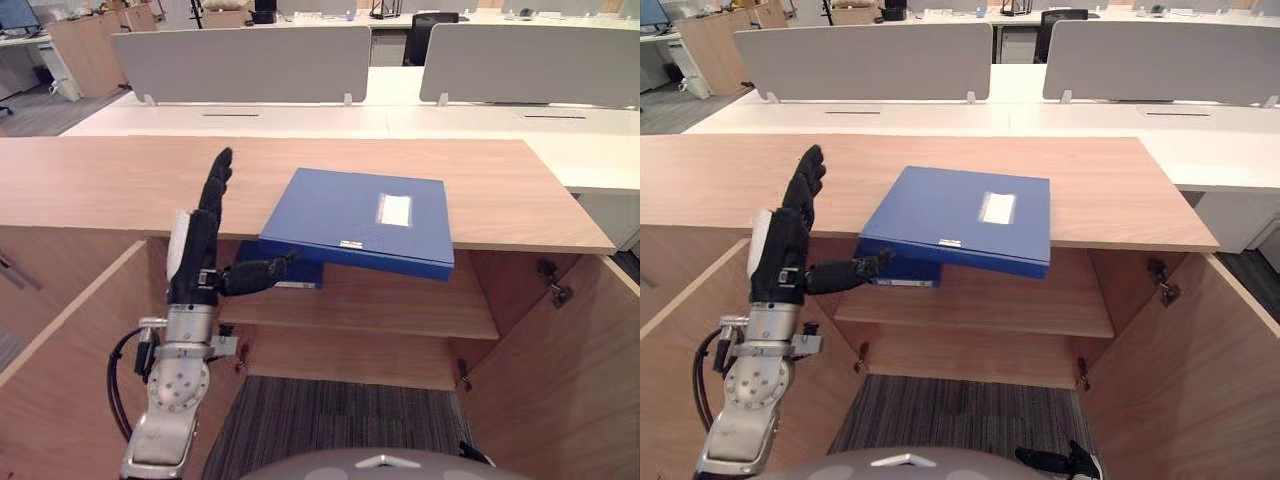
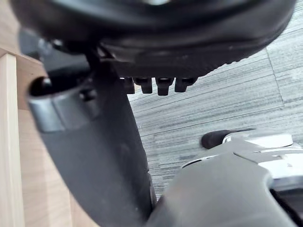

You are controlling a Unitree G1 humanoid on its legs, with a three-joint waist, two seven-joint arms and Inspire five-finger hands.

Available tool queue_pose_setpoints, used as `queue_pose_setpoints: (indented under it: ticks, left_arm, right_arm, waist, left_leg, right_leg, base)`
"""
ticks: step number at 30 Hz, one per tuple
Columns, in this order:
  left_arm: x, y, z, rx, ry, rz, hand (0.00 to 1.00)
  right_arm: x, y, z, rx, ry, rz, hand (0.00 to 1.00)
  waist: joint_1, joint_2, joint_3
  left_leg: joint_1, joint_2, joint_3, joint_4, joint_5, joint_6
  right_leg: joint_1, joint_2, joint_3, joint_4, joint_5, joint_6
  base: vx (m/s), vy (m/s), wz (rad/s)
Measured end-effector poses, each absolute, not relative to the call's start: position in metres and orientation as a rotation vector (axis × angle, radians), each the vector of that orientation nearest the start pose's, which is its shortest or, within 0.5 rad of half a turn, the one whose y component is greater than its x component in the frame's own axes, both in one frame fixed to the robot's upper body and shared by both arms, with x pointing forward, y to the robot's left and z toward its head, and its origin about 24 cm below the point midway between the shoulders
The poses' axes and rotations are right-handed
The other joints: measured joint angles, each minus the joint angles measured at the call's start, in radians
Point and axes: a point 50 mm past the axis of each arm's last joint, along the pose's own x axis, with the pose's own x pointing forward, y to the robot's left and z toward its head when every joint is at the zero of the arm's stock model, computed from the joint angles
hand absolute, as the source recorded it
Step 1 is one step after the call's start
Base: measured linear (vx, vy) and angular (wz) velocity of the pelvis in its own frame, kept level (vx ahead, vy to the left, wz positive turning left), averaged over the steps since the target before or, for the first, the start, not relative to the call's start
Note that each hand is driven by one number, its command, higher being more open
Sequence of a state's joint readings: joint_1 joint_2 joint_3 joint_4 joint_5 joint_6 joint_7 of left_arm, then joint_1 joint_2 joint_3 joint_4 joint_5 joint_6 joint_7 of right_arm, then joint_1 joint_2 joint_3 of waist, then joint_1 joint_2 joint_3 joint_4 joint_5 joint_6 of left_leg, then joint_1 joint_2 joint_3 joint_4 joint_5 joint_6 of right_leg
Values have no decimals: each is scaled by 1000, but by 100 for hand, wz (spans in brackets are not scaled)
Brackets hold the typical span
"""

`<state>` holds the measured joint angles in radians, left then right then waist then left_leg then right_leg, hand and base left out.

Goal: Walk over to the cabinet, pick up the folder, carry it to the office cabinet, place the folder inside the office cabinet, then close the office cabinet door

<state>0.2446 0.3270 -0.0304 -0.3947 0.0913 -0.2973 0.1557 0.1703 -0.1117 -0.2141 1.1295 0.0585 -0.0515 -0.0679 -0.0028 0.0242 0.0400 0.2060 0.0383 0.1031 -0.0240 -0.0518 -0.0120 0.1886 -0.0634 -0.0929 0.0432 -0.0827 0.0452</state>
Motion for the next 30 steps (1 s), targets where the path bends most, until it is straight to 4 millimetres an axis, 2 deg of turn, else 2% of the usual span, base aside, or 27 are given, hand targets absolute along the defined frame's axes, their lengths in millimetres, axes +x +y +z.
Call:
queue_pose_setpoints:
  ticks: [9,19,22,25,30]
  left_arm:
    - [203,149,122,406,-540,-212,100]
    - [207,123,122,558,-604,-378,100]
    - [210,118,115,657,-613,-427,100]
    - [214,119,99,790,-572,-460,100]
    - [214,118,90,891,-568,-465,100]
  right_arm:
    - [36,-224,-168,26,1238,-397,100]
    - [35,-223,-169,10,1246,-384,100]
    - [35,-224,-169,9,1246,-385,100]
    - [35,-224,-169,7,1246,-388,100]
    - [35,-224,-169,5,1247,-389,100]
  waist:
    - [-6,4,-4]
    - [-13,-1,-14]
    - [-16,-2,-18]
    - [-28,-3,-18]
    - [-31,-4,-18]
  left_leg:
    - [-2,9,27,14,-13,-4]
    - [2,9,43,14,-19,-5]
    - [10,8,46,11,-20,-4]
    - [22,7,46,0,-20,-4]
    - [26,2,47,-19,-19,-3]
  right_leg:
    - [-11,9,29,6,-1,-3]
    - [-19,10,47,6,-1,-3]
    - [-20,10,49,5,-1,-4]
    - [-11,10,47,-2,0,-5]
    - [-10,7,46,-18,1,-4]
  base:
    - [3,-17,-8]
    - [3,-4,-6]
    - [8,-2,-3]
    - [0,0,0]
    - [0,0,0]
